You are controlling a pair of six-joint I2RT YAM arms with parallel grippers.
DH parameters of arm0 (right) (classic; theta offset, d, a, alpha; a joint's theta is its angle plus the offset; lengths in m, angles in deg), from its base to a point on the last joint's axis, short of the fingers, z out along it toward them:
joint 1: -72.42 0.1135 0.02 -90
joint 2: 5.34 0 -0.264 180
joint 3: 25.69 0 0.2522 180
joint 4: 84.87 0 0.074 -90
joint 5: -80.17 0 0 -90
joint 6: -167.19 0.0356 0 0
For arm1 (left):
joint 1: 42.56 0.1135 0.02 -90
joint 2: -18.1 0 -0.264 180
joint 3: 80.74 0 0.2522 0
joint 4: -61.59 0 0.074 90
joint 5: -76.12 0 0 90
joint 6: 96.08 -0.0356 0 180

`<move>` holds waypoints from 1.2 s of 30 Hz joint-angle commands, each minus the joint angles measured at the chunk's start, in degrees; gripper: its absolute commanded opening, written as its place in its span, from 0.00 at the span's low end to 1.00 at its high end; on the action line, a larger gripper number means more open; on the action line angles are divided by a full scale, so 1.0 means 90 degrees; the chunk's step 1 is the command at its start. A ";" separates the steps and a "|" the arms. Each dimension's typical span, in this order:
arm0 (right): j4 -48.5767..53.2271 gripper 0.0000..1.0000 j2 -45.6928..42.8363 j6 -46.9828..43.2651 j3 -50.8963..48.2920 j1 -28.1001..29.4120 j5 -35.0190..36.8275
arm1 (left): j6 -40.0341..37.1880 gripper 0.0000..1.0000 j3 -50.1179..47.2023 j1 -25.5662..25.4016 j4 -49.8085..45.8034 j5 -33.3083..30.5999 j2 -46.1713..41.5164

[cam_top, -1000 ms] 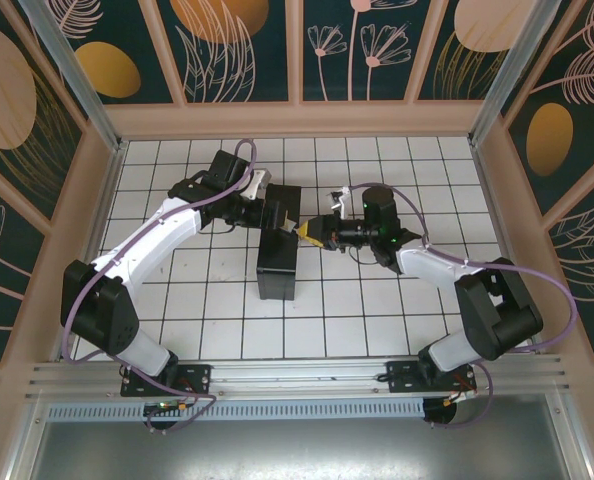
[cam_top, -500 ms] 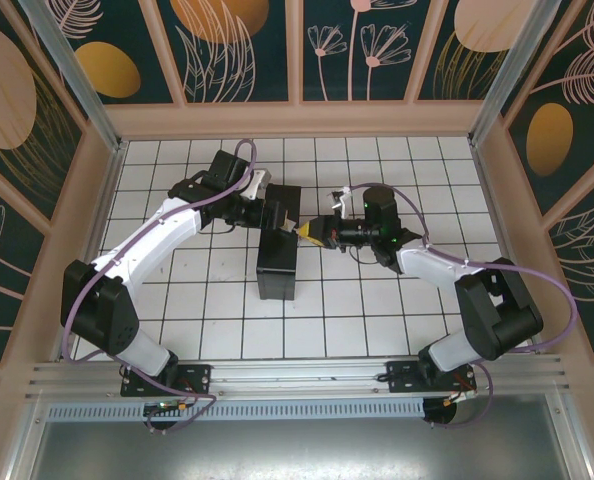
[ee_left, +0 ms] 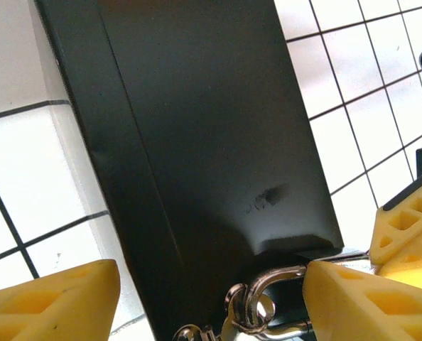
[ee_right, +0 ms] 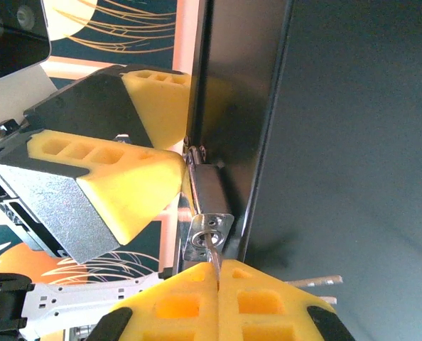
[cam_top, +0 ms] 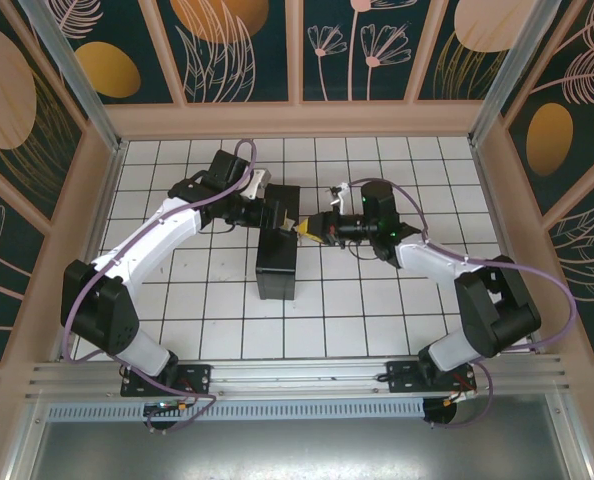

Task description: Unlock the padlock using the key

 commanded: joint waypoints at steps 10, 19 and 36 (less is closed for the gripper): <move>-0.0039 0.02 0.0233 -0.0565 0.0824 0.0202 -0.0013 | -0.0027 0.70 -0.0189 -0.0344 -0.0050 0.0402 0.0265; 0.0296 0.02 0.0645 -0.0756 0.1269 0.0272 -0.0125 | 0.0020 0.69 -0.0207 -0.0375 -0.0028 0.0401 0.0218; 0.0958 0.39 0.0345 -0.1264 0.0915 -0.0224 -0.0171 | 0.0129 0.71 -0.0120 -0.0337 -0.0098 0.0041 0.0149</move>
